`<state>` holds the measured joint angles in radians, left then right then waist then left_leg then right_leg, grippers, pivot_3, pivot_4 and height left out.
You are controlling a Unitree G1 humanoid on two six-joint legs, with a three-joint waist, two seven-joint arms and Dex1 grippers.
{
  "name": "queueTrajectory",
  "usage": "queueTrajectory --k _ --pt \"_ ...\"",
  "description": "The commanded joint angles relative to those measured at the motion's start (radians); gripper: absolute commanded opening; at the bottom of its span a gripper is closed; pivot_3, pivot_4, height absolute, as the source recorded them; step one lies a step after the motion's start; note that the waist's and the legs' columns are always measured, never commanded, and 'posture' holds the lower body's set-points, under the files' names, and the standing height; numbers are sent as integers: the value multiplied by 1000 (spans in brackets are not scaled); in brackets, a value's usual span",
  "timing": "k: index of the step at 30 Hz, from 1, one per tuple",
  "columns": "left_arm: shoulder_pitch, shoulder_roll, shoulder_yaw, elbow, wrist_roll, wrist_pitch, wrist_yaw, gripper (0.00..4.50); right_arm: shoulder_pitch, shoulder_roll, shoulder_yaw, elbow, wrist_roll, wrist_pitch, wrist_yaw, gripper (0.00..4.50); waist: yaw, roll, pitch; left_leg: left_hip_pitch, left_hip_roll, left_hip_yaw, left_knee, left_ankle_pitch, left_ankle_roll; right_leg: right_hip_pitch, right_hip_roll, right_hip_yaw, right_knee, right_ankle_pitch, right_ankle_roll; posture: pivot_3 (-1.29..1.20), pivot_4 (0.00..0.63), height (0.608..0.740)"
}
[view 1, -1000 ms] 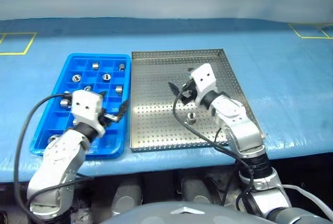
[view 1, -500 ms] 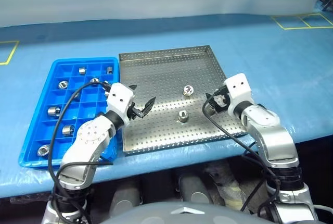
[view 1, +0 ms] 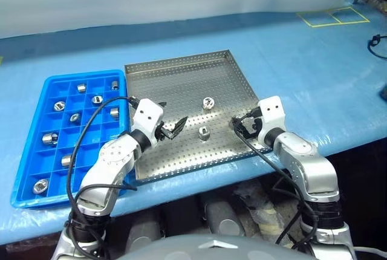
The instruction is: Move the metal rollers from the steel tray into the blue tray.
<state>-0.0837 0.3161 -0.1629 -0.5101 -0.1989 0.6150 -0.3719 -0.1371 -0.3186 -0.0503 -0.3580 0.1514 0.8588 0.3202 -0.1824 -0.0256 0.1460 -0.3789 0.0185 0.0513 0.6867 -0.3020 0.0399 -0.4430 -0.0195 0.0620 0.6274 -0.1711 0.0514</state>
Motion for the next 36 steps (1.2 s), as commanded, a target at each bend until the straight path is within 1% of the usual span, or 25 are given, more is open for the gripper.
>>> queueTrajectory --k 1,10,14,17,19,27,29,30,36 --pt "-2 -4 -1 -13 3 -18 2 4085 -9 7 -4 -7 13 -9 -8 4500 -2 0 0 0 0 0 0 0 0 0 0 0 0 0 0 -213 150 740" --pt "1 -4 1 -8 8 -16 11 4085 -12 37 17 48 30 -19 -3 4500 -2 0 0 0 0 0 0 0 0 0 0 1 0 0 1 -208 150 740" --pt "-2 -5 1 -10 8 -13 16 4117 -17 49 16 84 27 -30 -13 3642 -2 0 0 0 0 0 0 0 0 0 0 1 0 0 1 -202 150 740" --pt "2 -3 3 -13 6 -11 18 4117 -17 51 17 93 26 -36 -16 2591 -1 0 0 0 0 0 0 0 0 0 0 1 0 0 1 -202 150 740" --pt "5 -1 4 -15 6 -10 18 4117 -17 49 22 93 25 -40 -19 1982 -2 0 0 0 0 0 0 0 0 0 0 1 0 0 1 -199 150 740" --pt "9 -1 0 -16 4 -9 19 4117 -30 50 29 99 22 -58 -22 1982 -3 0 0 0 0 1 0 0 0 0 0 2 0 0 1 -198 150 740" --pt "9 -2 1 -16 3 -7 20 4117 -31 49 31 95 19 -66 -23 1763 -4 0 0 0 0 1 1 0 0 0 0 2 0 0 1 -198 150 740" --pt "10 -3 3 -17 1 -7 20 4117 -32 48 32 90 14 -74 -28 1729 -4 0 0 0 0 1 1 0 1 0 0 3 0 0 1 -198 150 740" --pt "24 10 46 -33 -6 8 30 4117 -75 60 38 -6 28 -136 -31 1728 -7 0 0 0 -1 1 1 0 1 0 0 3 0 0 1 -188 150 740"
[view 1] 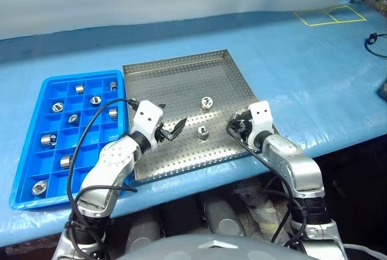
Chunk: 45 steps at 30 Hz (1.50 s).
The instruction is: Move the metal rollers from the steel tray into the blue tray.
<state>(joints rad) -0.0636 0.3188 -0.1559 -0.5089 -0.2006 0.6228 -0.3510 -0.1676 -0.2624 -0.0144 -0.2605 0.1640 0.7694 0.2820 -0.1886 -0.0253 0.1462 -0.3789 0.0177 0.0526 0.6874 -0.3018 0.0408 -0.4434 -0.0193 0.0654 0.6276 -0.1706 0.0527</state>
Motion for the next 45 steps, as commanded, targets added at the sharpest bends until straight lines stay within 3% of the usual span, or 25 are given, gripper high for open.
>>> queueTrajectory --k 1,8,14,20,26,34,45 --pt "10 1 71 -37 0 7 35 4117 -66 7 28 -141 30 -43 27 1728 -2 0 0 0 0 0 0 0 0 0 0 0 0 0 0 -182 150 740" --pt "-7 -56 343 -30 95 -20 301 4117 -206 97 245 -179 82 -26 119 1728 5 0 0 0 2 -3 0 0 0 0 2 -2 1 2 2 -131 150 740" --pt "36 -49 481 -81 129 -9 377 4117 -288 167 412 -50 69 -47 183 1728 46 0 0 -1 -2 -4 -1 -1 1 0 -6 -8 0 2 3 -68 150 740" --pt "126 -41 608 -144 142 5 405 4117 -357 210 483 103 40 -113 234 1728 98 0 0 -2 -3 -5 -2 -2 2 -1 -10 -14 0 1 1 0 150 740" --pt "260 11 724 -219 94 42 312 4117 -428 272 519 254 15 -188 280 1728 136 -1 0 -2 -2 -8 -3 -1 -1 -1 -10 -19 0 -1 -2 55 150 740" --pt "468 99 785 -327 -135 74 13 4117 -488 328 511 430 -25 -279 320 1728 165 -1 0 -2 -1 -10 -4 0 -3 0 -11 -22 1 -6 -11 89 150 740" --pt "539 106 782 -373 -211 61 -35 4117 -549 369 483 579 -65 -357 339 1728 176 -1 0 -2 2 -15 -4 3 -8 1 -6 -26 1 -8 -15 110 150 740"
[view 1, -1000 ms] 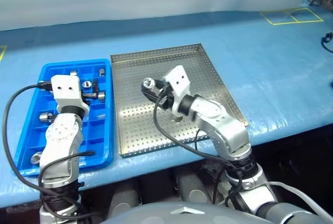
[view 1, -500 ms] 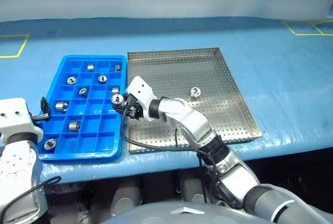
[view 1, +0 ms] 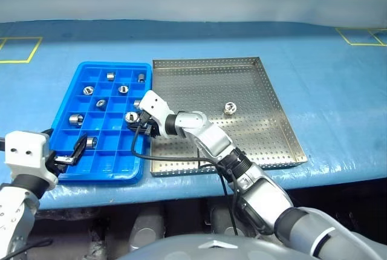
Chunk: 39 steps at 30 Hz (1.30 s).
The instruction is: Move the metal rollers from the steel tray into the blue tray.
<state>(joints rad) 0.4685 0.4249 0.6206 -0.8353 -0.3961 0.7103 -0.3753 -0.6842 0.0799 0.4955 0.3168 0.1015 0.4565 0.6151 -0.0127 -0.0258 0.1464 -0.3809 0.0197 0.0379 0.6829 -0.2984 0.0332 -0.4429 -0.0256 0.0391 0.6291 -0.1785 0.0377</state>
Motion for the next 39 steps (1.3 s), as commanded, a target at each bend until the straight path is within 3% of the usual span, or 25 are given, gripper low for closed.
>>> queueTrajectory --k 1,39 --pt "10 -3 -2 -48 -21 -33 -12 4117 -36 31 -30 14 -8 -53 3 1728 0 0 0 0 0 0 0 0 0 0 0 0 0 0 0 113 150 740" --pt "68 -19 -87 -61 -45 -94 7 4117 -176 236 -69 419 -35 -360 42 1728 3 3 2 4 1 -3 -1 1 -2 4 1 -3 1 -2 -2 163 150 740"
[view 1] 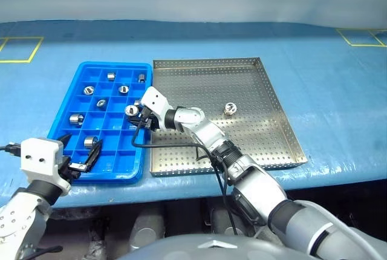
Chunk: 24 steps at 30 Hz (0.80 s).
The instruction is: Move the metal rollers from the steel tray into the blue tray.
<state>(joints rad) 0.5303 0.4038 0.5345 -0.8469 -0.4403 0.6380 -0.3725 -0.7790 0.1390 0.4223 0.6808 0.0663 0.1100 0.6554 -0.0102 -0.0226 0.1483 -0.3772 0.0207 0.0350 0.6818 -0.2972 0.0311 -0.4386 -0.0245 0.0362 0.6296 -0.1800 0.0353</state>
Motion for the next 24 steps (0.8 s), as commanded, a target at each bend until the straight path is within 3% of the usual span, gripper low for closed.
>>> queueTrajectory --k 1,12,24 --pt "11 2 -2 -51 2 -17 8 4117 -87 181 8 65 -2 -21 3 1728 0 0 0 1 0 0 0 0 0 0 0 0 0 0 0 168 150 740" --pt "73 -44 -16 -67 27 -29 65 4117 -106 155 53 -43 -13 -18 59 1728 5 1 1 1 1 -4 0 1 -2 1 1 -5 1 -1 -2 232 150 740" --pt "241 -190 -52 -128 61 -128 99 4117 -168 169 51 -87 28 -10 95 1728 69 2 3 -2 2 -11 -2 0 -4 2 0 -13 -1 -5 -6 369 150 740"
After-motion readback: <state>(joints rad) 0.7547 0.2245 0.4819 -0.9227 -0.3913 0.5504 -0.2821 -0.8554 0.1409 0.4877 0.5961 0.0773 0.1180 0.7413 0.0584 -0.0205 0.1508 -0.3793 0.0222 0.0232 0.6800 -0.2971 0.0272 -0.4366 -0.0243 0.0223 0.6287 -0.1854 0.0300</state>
